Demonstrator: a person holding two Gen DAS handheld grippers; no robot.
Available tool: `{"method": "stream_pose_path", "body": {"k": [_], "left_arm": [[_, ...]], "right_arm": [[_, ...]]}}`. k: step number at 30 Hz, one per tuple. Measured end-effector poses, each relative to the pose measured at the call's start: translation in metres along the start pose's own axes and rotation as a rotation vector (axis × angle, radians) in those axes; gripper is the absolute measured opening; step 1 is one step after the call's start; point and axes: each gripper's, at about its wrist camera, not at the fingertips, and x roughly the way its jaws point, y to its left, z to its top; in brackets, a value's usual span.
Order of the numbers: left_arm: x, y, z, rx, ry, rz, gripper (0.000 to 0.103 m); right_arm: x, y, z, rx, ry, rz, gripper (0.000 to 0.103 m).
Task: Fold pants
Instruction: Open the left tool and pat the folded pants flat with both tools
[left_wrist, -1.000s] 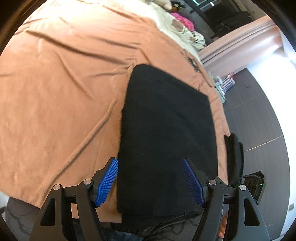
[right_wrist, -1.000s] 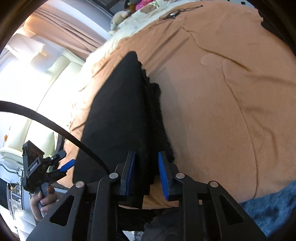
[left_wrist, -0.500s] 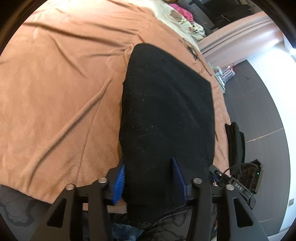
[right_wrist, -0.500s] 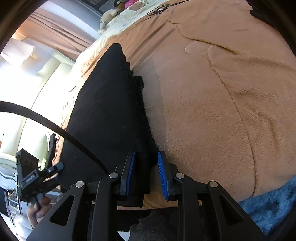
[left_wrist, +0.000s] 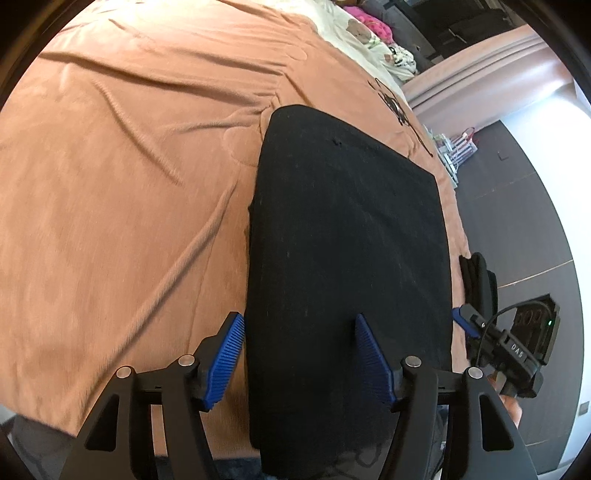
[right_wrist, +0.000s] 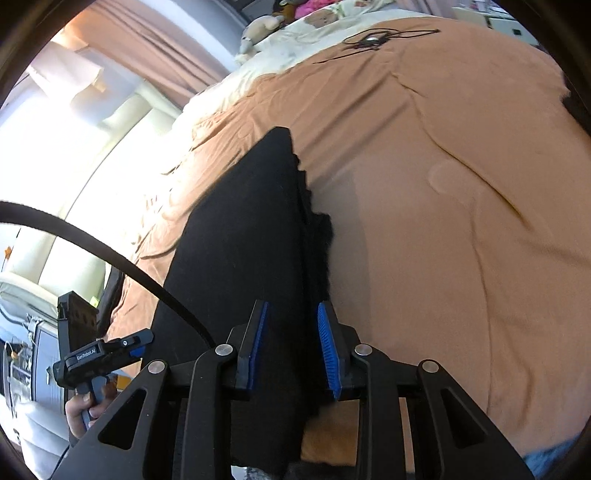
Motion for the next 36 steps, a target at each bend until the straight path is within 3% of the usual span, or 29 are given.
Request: {"method": "stream_pose_path", "body": {"k": [3, 23, 31, 36], "left_arm": [[0.006, 0.000, 0.009, -0.003, 0.000, -0.002, 0.065], [0.036, 0.003, 0.086, -0.006, -0.013, 0.023, 0.065], [0.052, 0.008, 0.095, -0.022, -0.007, 0.008, 0.065], [0.046, -0.002, 0.100, 0.010, -0.018, 0.005, 0.058]], "right_arm": [[0.016, 0.003, 0.014, -0.027, 0.021, -0.005, 0.031], [0.100, -0.011, 0.091, -0.062, 0.094, 0.031, 0.031], [0.123, -0.012, 0.115, -0.054, 0.084, 0.028, 0.031], [0.138, -0.021, 0.113, -0.032, 0.098, 0.005, 0.030]]}}
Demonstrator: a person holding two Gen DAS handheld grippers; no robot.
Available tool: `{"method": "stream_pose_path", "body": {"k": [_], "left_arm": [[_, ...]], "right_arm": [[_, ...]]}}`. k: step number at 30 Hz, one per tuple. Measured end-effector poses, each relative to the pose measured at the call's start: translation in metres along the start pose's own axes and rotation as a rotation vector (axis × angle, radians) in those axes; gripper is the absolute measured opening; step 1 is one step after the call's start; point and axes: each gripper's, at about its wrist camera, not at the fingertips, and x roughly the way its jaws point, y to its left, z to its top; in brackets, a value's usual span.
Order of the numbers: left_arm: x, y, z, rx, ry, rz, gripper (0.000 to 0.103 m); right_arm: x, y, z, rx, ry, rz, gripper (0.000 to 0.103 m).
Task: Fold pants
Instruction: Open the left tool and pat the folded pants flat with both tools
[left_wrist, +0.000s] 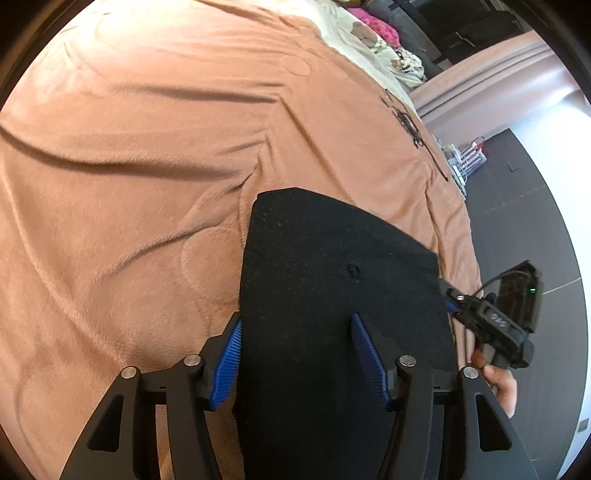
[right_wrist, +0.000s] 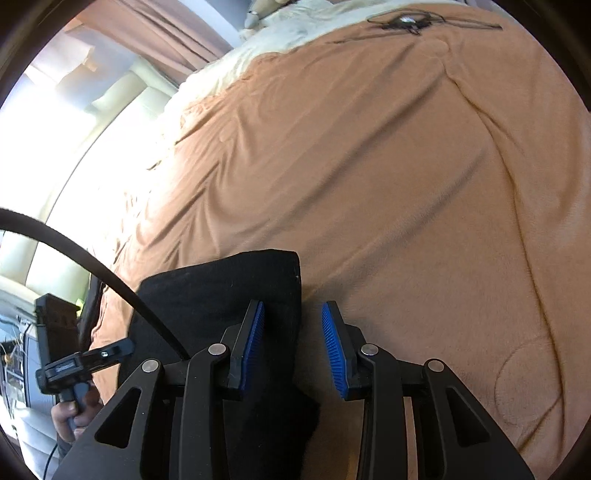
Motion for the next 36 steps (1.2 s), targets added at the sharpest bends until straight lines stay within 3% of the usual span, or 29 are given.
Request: {"method": "stream_pose_path", "body": {"k": [5, 10, 13, 14, 19, 22, 28, 36], "left_arm": [[-0.008, -0.007, 0.000, 0.027, -0.014, -0.001, 0.056], [-0.010, 0.003, -0.010, 0.002, 0.007, 0.014, 0.061], [-0.012, 0.007, -0.018, -0.019, 0.025, -0.005, 0.063], [-0.015, 0.007, -0.022, -0.016, 0.020, 0.001, 0.063], [-0.017, 0.009, -0.035, -0.040, 0.024, -0.016, 0.065], [-0.018, 0.010, -0.040, -0.052, 0.021, -0.019, 0.066], [-0.016, 0.011, -0.047, -0.067, 0.021, -0.023, 0.067], [-0.005, 0.017, -0.051, -0.109, 0.021, -0.030, 0.069]], "right_arm": [[0.002, -0.014, -0.009, 0.061, -0.006, 0.003, 0.030], [-0.017, -0.015, -0.015, 0.088, -0.004, 0.105, 0.032], [-0.024, -0.017, -0.026, 0.093, 0.008, 0.156, 0.064], [-0.025, -0.019, -0.029, 0.091, 0.011, 0.174, 0.066], [-0.023, -0.019, -0.049, 0.095, 0.066, 0.245, 0.066], [-0.019, -0.023, -0.050, 0.092, 0.103, 0.231, 0.067], [-0.014, -0.027, -0.041, 0.122, 0.152, 0.215, 0.073], [0.000, -0.030, -0.031, 0.134, 0.163, 0.284, 0.073]]}}
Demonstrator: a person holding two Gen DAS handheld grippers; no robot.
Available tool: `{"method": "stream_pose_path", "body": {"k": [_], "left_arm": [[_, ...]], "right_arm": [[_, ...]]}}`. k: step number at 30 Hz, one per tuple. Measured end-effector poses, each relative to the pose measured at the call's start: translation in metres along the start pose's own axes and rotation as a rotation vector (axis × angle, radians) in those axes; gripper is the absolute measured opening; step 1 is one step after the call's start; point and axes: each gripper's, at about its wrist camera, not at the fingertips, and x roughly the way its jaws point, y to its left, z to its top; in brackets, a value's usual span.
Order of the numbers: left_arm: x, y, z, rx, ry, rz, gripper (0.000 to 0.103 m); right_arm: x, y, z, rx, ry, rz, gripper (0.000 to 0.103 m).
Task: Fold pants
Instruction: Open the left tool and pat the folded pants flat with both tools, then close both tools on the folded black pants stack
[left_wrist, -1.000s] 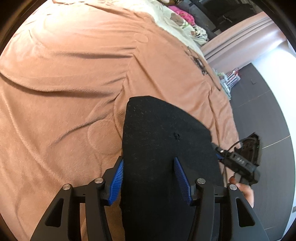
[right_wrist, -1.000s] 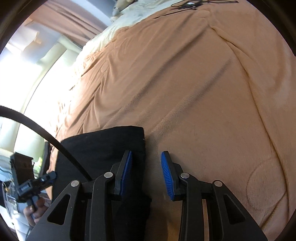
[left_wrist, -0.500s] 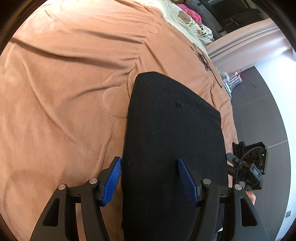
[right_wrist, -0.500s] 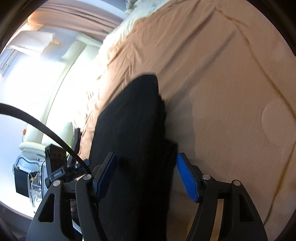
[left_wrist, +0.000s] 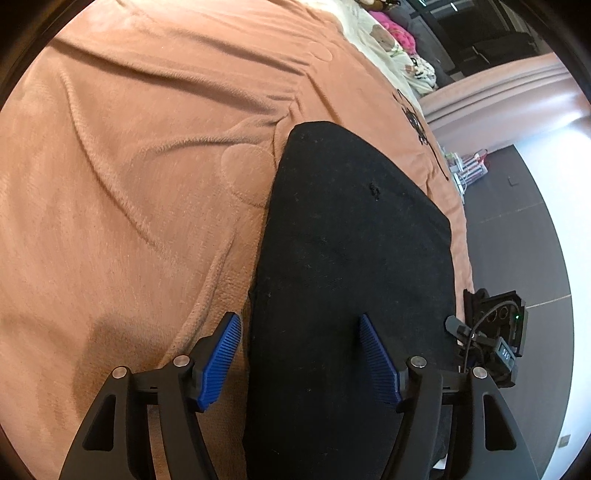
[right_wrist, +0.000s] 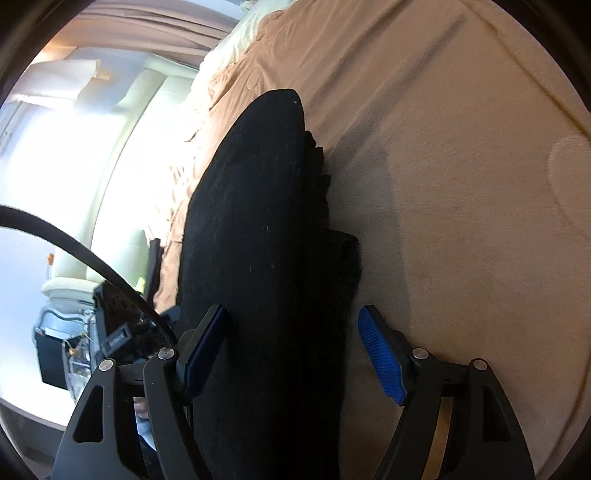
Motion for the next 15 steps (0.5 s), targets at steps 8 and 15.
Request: {"method": "stream_pose_path", "body": {"k": [8, 15], "left_arm": [[-0.002, -0.009, 0.006, 0.027, 0.009, -0.021, 0.056], [-0.010, -0.012, 0.010, 0.041, 0.009, -0.066, 0.048]], "right_arm": [[0.027, 0.007, 0.018, -0.022, 0.025, 0.024, 0.059], [0.009, 0.012, 0.008, -0.085, 0.005, 0.104, 0.040]]}}
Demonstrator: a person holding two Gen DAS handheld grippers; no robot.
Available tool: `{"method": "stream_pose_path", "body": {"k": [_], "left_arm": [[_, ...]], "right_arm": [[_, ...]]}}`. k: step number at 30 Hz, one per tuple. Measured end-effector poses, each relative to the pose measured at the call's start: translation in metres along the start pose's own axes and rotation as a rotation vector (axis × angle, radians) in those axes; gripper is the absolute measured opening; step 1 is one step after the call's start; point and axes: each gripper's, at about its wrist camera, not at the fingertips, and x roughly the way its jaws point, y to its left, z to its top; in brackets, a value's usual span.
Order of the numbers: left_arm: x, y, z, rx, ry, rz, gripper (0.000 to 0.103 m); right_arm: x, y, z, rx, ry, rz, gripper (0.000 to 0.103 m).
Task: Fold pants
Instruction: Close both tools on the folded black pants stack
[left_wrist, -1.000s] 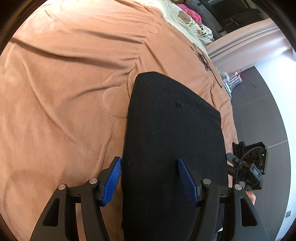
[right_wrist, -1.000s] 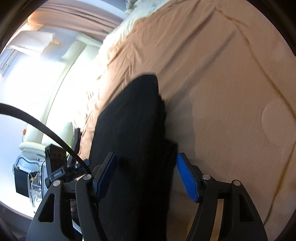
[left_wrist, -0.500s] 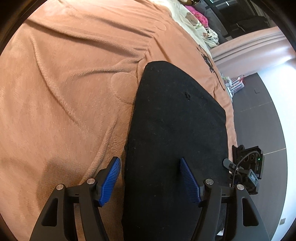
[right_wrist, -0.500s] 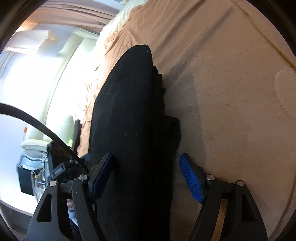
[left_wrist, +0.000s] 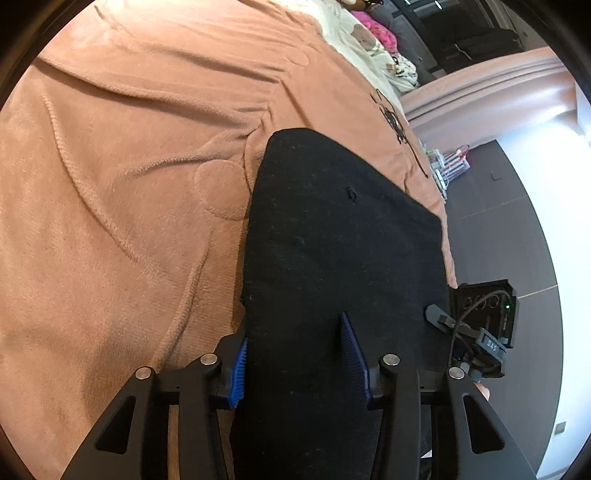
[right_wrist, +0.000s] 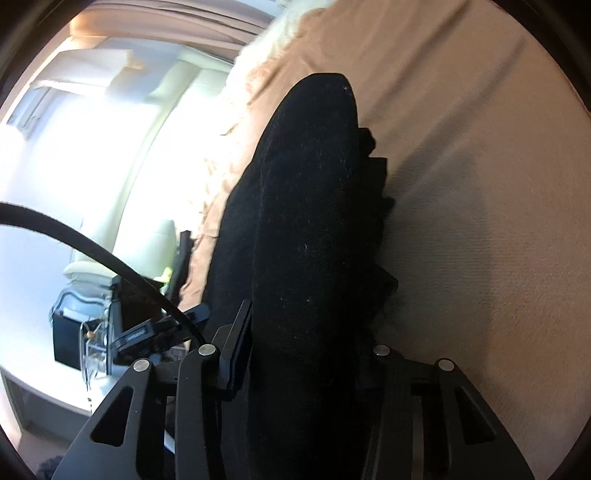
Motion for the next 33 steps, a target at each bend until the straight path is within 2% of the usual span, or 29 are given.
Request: {"method": "stream_pose_path", "body": {"k": [4, 9, 10, 11, 14, 15, 17, 20, 28, 33], "left_arm": [[0.006, 0.004, -0.002, -0.009, 0.025, 0.014, 0.053], [0.010, 0.007, -0.011, -0.008, 0.063, -0.010, 0.062], [0.012, 0.009, -0.012, -0.014, 0.073, -0.021, 0.062], [0.013, 0.010, -0.014, -0.020, 0.072, -0.031, 0.062], [0.015, 0.012, -0.013, -0.018, 0.059, -0.049, 0.059], [0.015, 0.011, -0.012, -0.013, 0.056, -0.048, 0.056], [0.012, 0.008, -0.011, -0.005, 0.047, -0.044, 0.051], [-0.001, 0.005, -0.013, 0.013, 0.026, -0.068, 0.041], [-0.042, -0.009, -0.010, 0.062, -0.027, -0.095, 0.038], [-0.075, -0.013, -0.010, 0.088, -0.063, -0.081, 0.038]], "right_arm": [[0.005, -0.005, -0.003, 0.010, 0.028, -0.057, 0.044], [0.010, -0.010, -0.004, 0.020, 0.077, -0.065, 0.054], [0.014, -0.012, -0.003, 0.022, 0.094, -0.071, 0.063], [0.019, -0.013, -0.003, 0.026, 0.113, -0.069, 0.065], [0.025, -0.016, 0.001, 0.017, 0.097, -0.046, 0.064], [0.025, -0.016, 0.003, 0.016, 0.091, -0.038, 0.063], [0.029, -0.012, 0.002, -0.005, 0.085, -0.032, 0.047], [0.017, -0.004, -0.001, -0.044, 0.058, -0.023, 0.034], [0.001, 0.032, -0.008, -0.119, 0.002, 0.008, 0.030], [0.004, 0.056, -0.012, -0.166, -0.008, 0.020, 0.030]]}}
